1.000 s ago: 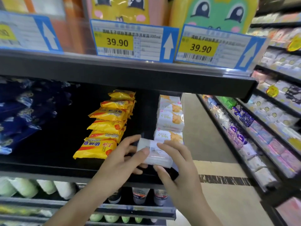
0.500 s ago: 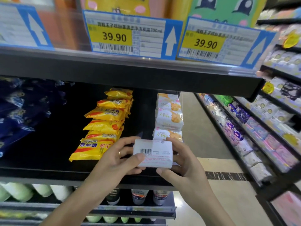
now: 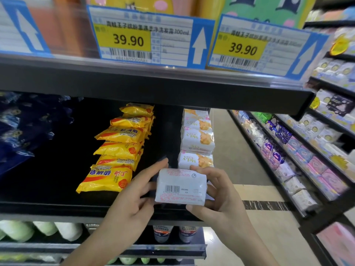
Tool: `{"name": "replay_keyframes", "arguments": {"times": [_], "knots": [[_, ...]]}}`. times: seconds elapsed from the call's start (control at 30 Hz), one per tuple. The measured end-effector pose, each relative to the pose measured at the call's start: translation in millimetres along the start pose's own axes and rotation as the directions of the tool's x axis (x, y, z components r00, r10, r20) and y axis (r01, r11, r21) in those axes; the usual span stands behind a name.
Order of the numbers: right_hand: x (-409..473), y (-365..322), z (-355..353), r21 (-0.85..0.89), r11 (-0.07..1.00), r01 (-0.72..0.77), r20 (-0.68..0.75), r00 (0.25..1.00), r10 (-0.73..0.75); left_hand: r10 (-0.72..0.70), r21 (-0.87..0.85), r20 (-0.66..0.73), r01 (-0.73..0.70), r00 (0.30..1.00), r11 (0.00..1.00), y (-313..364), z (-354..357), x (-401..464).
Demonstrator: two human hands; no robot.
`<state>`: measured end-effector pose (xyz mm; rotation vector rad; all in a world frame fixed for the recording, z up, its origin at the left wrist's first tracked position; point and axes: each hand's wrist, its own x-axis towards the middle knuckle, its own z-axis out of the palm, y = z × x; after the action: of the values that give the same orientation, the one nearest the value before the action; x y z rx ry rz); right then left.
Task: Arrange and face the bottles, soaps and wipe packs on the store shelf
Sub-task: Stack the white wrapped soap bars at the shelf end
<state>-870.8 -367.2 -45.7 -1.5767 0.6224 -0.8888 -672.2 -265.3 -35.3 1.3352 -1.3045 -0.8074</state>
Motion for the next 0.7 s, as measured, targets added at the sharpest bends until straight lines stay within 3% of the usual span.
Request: {"name": "replay_keyframes", "arguments": {"times": [0.2,0.4,0.7], "knots": [[1,-5,-5,0.073,0.996,-0.047,0.058,0.997,0.043,0.083,0.065,-0.040,-0.080,0.996,0.995,-6,4,0],[1,-5,-6,0.031,0.996,-0.080,0.077,0.994,0.077,0.140,0.078,-0.082,-0.134,0.987,0.988,-7,4,2],[0,-7,5,-0.017,0.999,-0.029,0.019,0.999,0.029,0.085,0.036,-0.061,-0.082,0.995,0.996,1,-3,12]]}}
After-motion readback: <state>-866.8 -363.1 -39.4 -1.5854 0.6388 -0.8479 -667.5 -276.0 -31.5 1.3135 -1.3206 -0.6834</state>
